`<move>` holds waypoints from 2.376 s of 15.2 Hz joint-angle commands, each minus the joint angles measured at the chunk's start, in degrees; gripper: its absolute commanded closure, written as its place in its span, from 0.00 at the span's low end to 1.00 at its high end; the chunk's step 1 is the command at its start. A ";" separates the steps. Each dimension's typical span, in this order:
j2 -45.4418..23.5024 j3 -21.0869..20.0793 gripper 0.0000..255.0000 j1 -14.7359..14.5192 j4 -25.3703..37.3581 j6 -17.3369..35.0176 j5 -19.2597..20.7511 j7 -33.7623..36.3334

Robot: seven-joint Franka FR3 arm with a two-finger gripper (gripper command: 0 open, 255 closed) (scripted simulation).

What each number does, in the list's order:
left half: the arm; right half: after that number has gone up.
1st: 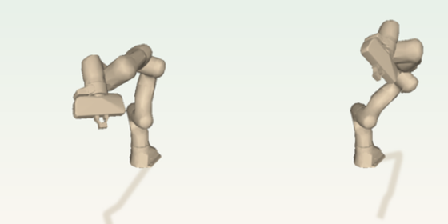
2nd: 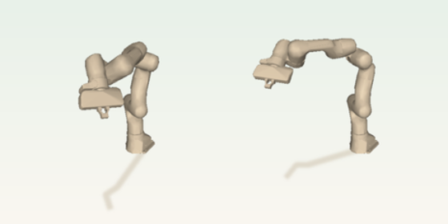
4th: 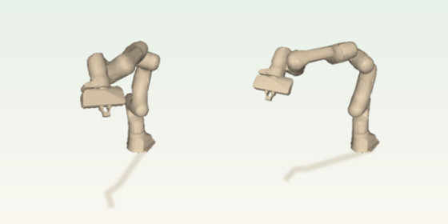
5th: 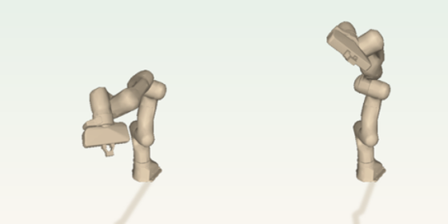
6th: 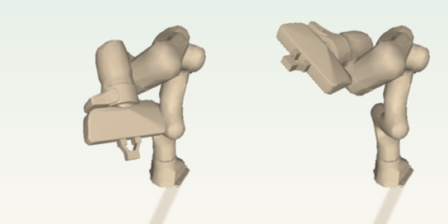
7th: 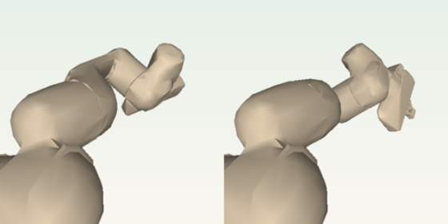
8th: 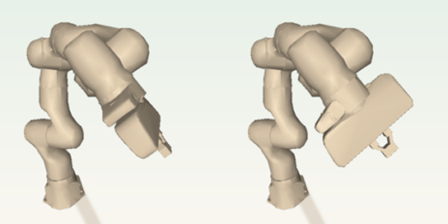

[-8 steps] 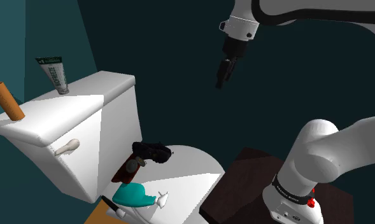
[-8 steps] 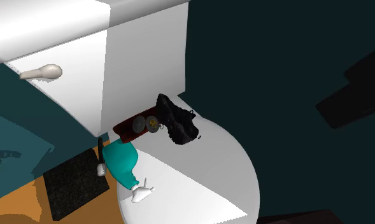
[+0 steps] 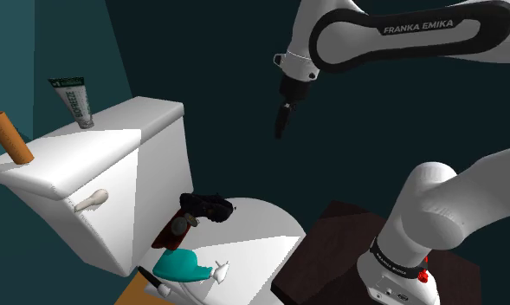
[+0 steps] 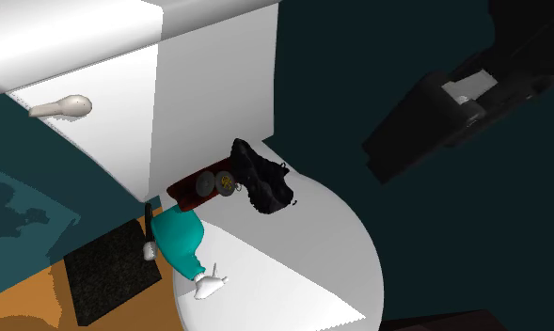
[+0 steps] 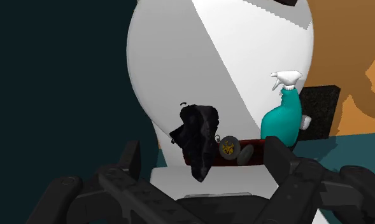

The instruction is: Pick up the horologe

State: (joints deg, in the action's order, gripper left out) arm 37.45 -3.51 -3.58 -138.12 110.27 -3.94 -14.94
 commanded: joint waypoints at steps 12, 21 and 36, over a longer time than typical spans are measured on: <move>-22.13 -4.23 0.00 -3.92 -1.72 27.53 3.83 -8.38; -41.20 -6.91 0.00 -5.13 4.53 42.19 13.58 -9.03; -72.20 -1.02 0.00 -15.65 26.06 54.02 34.00 -6.03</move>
State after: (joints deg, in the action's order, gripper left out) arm -32.79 -5.08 -18.35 -113.69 163.80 29.16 -21.11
